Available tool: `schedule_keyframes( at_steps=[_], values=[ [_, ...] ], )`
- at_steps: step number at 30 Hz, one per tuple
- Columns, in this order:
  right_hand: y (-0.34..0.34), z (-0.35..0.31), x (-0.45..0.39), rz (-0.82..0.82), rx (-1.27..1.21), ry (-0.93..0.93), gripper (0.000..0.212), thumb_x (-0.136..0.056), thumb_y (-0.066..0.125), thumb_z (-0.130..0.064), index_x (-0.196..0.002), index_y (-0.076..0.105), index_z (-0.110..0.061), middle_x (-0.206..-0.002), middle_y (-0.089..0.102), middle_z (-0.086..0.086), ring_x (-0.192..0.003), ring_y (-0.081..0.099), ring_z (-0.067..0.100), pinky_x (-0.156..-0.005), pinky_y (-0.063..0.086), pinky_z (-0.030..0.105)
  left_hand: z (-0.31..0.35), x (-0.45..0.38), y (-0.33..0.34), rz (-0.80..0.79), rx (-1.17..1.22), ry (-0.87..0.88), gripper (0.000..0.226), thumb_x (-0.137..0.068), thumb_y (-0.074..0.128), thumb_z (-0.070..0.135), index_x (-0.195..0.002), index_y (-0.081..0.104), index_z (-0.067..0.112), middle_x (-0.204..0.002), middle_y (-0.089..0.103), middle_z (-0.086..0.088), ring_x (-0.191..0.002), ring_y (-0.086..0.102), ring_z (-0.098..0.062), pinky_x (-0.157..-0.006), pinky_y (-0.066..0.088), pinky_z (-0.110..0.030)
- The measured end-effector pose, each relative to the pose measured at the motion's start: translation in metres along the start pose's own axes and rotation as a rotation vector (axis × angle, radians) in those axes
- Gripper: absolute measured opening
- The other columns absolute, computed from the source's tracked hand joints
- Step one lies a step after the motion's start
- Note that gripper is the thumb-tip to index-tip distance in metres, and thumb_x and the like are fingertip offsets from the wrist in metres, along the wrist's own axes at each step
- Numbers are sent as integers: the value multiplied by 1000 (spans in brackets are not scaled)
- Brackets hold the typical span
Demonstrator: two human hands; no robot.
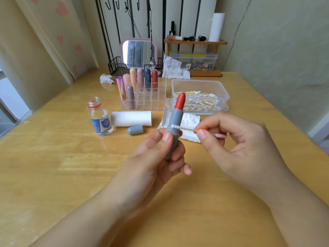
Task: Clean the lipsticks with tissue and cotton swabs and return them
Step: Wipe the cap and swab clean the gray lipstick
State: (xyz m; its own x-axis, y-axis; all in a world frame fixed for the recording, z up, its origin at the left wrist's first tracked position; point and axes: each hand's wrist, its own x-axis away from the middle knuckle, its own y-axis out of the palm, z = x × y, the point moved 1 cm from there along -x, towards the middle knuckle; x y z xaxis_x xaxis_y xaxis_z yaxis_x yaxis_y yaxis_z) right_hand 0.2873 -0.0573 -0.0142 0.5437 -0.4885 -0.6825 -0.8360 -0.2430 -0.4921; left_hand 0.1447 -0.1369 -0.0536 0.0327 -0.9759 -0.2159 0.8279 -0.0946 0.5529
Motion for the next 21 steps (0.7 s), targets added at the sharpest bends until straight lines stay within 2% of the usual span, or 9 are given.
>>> schedule_keyframes(
  at_steps=[5, 9, 14, 21],
  values=[
    [0, 4, -1, 62, -38, 47, 10, -86, 55, -25, -79, 60, -21, -66, 54, 0, -60, 46, 11, -60, 37, 10, 4, 1, 4, -5, -30, 5, 13, -91, 52, 17, -93, 44, 7, -67, 43, -1, -54, 41, -12, -67, 51, -30],
    [-1, 2, 0, -3, -25, 25, 11, -83, 55, -24, -73, 59, -22, -59, 47, 2, -56, 42, 12, -56, 35, 14, 4, 0, 4, -14, 9, -3, 23, -87, 54, 24, -99, 52, 5, -70, 51, -3, -58, 48, -15, -70, 53, -34],
    [-3, 1, -1, -5, -17, 30, 10, -81, 57, -24, -72, 60, -23, -57, 43, 5, -54, 39, 10, -55, 33, 12, 4, 0, 4, 78, -81, 8, 26, -87, 49, 25, -100, 58, 4, -69, 50, -3, -57, 46, -14, -67, 52, -31],
    [1, -2, 0, 5, 69, -4, 10, -81, 59, -23, -73, 64, -21, -53, 41, 1, -55, 40, 8, -56, 33, 12, 2, 1, 3, 119, -243, 61, 23, -86, 47, 21, -101, 51, 4, -69, 50, -1, -59, 44, -13, -68, 51, -26]
  ],
)
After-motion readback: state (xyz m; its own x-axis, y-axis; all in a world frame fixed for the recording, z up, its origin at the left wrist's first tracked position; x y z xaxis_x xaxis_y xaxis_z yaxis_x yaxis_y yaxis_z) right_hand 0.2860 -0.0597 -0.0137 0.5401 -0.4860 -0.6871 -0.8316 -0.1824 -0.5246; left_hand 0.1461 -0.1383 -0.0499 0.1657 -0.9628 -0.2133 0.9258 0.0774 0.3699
